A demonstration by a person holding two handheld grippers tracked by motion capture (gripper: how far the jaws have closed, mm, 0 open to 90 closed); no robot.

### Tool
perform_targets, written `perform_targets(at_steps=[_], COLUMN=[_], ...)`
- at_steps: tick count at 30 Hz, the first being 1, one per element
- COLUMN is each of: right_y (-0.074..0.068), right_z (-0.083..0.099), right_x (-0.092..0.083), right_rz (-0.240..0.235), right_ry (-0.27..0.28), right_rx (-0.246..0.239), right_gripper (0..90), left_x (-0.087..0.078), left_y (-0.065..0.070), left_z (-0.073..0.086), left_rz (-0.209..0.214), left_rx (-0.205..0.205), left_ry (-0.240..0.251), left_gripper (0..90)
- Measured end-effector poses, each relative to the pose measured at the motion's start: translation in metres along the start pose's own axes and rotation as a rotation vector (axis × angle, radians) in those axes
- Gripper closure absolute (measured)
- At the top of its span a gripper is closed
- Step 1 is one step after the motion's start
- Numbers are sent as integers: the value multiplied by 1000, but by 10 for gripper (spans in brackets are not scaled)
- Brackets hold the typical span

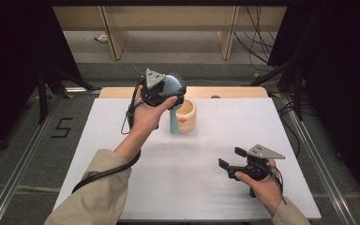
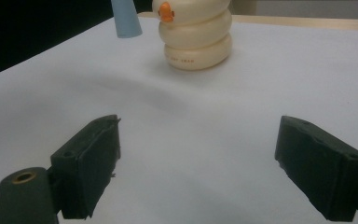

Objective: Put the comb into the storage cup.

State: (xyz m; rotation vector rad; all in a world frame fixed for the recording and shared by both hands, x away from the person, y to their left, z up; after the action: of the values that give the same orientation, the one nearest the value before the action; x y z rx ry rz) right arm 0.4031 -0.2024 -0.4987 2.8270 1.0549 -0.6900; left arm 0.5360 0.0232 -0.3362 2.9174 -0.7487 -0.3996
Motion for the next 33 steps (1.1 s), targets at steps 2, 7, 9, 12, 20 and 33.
perform_targets(at_steps=[2, 7, 9, 12, 20, 33], right_y=[0, 0, 0, 0, 1, 1], right_z=[0, 1, 1, 1, 2, 2], right_x=[0, -2, -2, -2, -4, -4], right_rz=[1, 1, 4, 2, 2, 1], right_ry=[1, 0, 3, 0, 3, 5], right_rx=[3, 4, 9, 4, 9, 11], right_gripper=[150, 149, 150, 149, 149, 149], left_x=[0, 2, 2, 3, 6, 7], left_y=[0, -1, -1, -2, -3, -5], left_z=[-1, -4, -5, -5, -7, -15], left_rz=[1, 5, 4, 1, -7, -12], left_rx=[-4, -7, -6, 1, 2, 4], left_ry=[3, 14, 17, 18, 27, 43], left_gripper=[196, 196, 196, 196, 196, 196])
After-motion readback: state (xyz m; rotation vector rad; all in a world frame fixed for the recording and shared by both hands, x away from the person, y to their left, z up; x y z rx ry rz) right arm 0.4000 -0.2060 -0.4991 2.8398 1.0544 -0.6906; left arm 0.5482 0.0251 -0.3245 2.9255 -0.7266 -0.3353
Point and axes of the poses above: each handheld gripper's, and its own axes: x roughly forward along the jaws, z roughly out of its underside, y roughly to its right, the point moved 8 cm from there along x, roughly forward along the jaws, and after that the axes turned 4 degrees about -x, right-handed, at the moved point
